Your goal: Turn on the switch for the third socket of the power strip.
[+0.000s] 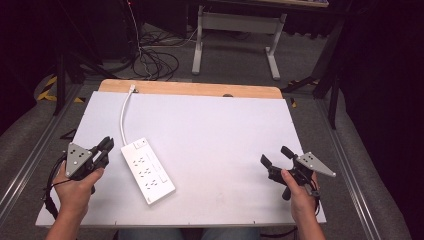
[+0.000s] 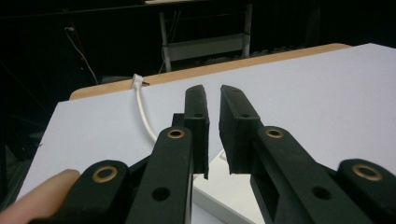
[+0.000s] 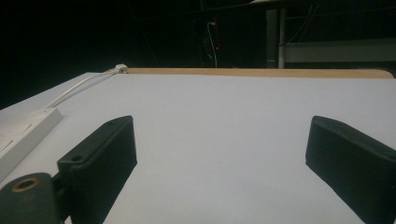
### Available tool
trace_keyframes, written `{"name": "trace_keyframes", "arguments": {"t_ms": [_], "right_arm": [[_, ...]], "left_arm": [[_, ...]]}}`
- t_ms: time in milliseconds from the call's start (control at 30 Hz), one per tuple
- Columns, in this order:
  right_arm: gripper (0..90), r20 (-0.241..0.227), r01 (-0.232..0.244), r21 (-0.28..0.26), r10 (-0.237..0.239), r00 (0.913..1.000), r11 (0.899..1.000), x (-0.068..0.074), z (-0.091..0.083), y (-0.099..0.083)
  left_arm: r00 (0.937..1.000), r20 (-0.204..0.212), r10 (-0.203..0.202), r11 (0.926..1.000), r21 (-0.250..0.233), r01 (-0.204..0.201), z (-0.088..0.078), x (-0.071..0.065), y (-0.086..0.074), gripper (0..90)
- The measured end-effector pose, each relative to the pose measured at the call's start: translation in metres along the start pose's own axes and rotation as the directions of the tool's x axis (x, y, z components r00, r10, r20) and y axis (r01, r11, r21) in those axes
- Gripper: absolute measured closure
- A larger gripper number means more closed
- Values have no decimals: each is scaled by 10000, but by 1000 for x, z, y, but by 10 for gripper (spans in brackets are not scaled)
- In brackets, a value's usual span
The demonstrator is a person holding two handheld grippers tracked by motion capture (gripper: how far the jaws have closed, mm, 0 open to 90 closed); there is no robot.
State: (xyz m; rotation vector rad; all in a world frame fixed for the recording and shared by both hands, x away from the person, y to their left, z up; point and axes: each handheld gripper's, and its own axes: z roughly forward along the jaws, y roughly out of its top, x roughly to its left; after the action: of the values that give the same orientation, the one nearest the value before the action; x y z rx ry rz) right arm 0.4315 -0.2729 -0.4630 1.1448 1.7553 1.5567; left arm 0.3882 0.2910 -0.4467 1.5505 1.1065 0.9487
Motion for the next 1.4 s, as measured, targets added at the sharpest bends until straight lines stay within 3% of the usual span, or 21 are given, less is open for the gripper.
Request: {"name": "trace_keyframes", "arguments": {"t_ms": [400,933,1400], "right_arm": [[92,-3,5,-6,-5,10000,10000,0,0,0],[92,2,5,0,-5,10000,10000,0,1,0],[91,-41,8,0,-8,10000,10000,0,3,1]], "left_arm": [[9986,-399,-344,9993,-164,337,-3,4,0,734],[9920,-876,-914,9956,-263,894,-6,9,-1,605],[9858,-1274,-1094,9939,-297,1064,-10,13,-3,543]]}}
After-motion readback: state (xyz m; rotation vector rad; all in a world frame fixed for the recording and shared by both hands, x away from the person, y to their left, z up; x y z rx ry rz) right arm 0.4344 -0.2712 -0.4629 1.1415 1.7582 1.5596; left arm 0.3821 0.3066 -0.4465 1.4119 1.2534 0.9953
